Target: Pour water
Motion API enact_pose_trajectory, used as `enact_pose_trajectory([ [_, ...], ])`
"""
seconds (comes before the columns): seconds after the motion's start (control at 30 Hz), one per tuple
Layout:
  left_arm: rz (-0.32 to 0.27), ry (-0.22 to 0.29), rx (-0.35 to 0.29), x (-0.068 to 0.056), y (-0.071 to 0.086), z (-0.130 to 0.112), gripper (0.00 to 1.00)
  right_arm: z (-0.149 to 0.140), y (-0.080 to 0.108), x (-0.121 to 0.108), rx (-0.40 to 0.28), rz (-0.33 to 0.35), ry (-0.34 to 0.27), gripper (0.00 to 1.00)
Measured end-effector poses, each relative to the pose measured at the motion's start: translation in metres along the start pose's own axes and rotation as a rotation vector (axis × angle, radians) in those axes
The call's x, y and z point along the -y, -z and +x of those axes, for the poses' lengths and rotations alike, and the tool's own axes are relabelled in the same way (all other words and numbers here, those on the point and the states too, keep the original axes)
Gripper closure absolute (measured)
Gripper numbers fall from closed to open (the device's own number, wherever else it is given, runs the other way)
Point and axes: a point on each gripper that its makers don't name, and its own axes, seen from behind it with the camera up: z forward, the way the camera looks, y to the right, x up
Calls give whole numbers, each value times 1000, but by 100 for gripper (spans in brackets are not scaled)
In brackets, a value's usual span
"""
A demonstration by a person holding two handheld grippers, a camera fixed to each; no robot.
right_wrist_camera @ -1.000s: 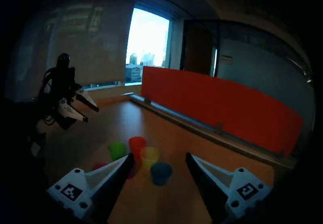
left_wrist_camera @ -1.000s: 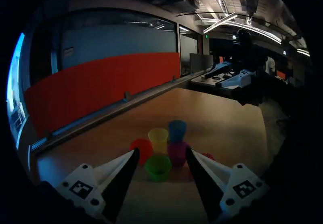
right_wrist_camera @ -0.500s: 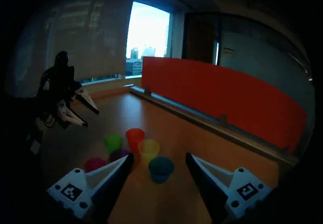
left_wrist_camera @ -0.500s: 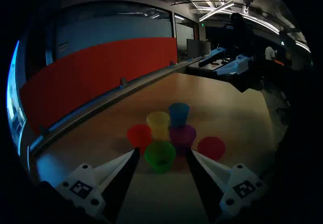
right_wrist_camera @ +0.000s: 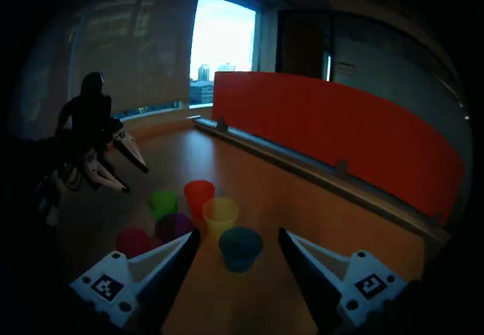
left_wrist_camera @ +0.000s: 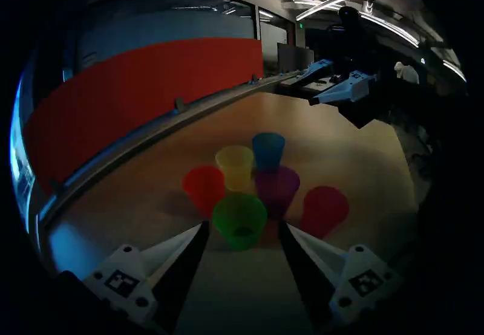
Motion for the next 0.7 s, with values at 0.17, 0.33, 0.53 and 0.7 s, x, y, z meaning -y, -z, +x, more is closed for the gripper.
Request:
enact_pose_trajectory([
  [0.17,-8,7,33,2,-10,-13,16,-6,-7,-1,14,6,3,0],
  [0.33,-7,6,60,4,-20,-23,17,-12,-12,-2,25,10,7,0],
  [0.53,-14,15,95,7,-33,-35,17,-15,-17,-2,32,15,2,0],
  [0.7,-25,25,114,8,-43,-41,17,-19,-22,-3,41,19,0,0],
])
